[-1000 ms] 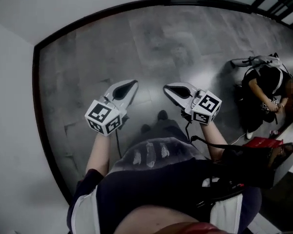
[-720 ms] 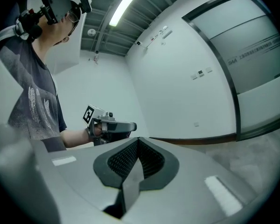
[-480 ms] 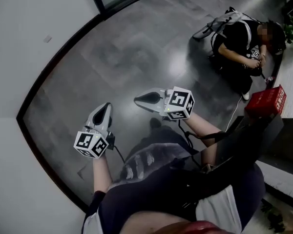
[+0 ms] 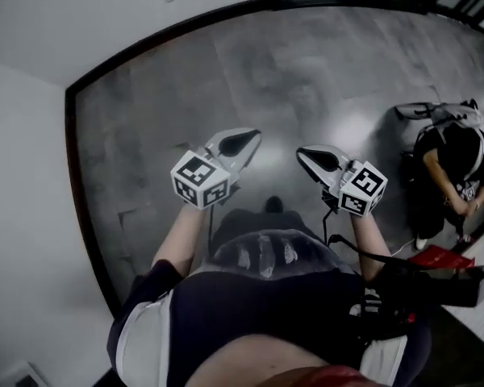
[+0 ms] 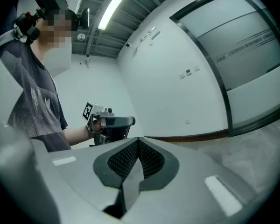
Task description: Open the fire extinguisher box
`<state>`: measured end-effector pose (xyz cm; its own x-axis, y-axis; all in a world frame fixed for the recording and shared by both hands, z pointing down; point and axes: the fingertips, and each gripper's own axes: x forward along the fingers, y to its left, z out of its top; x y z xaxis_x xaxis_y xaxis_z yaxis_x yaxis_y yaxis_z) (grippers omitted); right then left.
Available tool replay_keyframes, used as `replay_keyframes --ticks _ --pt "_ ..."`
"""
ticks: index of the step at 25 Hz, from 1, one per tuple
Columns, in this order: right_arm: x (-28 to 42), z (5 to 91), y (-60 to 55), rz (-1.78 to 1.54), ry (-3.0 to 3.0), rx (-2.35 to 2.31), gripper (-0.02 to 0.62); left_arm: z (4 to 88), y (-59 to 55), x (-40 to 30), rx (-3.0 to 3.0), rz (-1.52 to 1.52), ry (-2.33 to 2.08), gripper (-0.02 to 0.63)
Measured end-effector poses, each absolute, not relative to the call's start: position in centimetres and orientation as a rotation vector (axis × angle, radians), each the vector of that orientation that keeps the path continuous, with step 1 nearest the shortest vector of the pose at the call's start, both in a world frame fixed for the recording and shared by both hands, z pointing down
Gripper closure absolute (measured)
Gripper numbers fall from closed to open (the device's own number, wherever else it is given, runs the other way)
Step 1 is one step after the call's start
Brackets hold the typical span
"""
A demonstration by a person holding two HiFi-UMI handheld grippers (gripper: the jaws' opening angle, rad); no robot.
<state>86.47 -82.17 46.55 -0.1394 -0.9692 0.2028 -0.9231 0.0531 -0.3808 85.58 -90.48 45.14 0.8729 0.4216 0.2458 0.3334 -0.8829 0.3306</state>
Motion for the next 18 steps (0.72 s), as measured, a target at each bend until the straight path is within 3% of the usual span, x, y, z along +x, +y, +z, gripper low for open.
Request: replay_keyframes --ticks 18 --pt "85.4 41.0 -88.7 -0.542 2.193 -1.762 0.595 41.2 -96.4 81.4 2.889 0.359 0.312 0.606"
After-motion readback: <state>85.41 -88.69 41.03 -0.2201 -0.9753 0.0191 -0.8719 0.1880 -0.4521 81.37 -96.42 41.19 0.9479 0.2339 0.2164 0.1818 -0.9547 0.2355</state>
